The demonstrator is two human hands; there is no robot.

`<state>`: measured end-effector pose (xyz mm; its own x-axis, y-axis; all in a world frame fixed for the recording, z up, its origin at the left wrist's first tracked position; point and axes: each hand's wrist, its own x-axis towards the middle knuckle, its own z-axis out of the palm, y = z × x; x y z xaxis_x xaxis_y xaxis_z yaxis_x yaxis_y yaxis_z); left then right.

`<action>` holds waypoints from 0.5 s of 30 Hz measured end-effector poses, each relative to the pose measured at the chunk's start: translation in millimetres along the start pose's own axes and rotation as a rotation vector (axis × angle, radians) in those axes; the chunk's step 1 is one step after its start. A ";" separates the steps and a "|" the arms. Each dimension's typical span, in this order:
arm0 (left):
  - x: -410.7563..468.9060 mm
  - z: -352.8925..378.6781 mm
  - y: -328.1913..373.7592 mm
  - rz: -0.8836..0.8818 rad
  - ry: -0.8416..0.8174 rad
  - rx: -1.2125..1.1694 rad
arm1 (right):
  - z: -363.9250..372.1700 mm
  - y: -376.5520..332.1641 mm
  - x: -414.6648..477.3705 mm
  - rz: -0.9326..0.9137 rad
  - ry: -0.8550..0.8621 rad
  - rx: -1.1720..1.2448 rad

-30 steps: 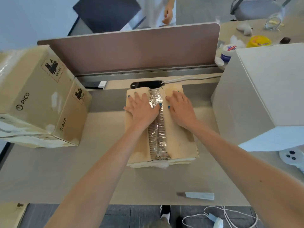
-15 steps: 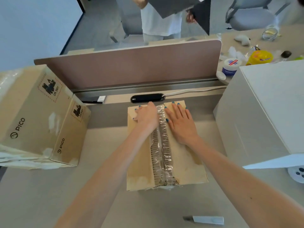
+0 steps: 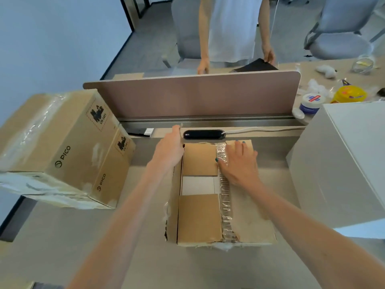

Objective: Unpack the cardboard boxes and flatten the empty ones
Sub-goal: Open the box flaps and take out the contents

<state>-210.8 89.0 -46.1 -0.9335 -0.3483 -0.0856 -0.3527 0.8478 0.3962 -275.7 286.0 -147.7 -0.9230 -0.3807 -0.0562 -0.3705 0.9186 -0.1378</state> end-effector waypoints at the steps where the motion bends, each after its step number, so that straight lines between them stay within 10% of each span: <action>1: -1.3 -2.5 -7.1 -0.009 0.049 0.044 | -4.0 -7.6 4.2 0.039 -0.032 -0.004; 8: -7.9 12.8 -62.1 -0.077 0.200 0.278 | -21.6 -16.9 37.8 0.183 -0.187 0.127; 15: -1.8 67.6 -66.1 0.015 0.011 0.294 | -33.6 -14.7 48.9 0.172 -0.324 0.131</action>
<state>-190.2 60.6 -133.9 -0.9385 -0.3378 -0.0709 -0.3441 0.9318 0.1156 -318.9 257.5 -115.2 -0.8819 -0.2556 -0.3961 -0.1778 0.9585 -0.2227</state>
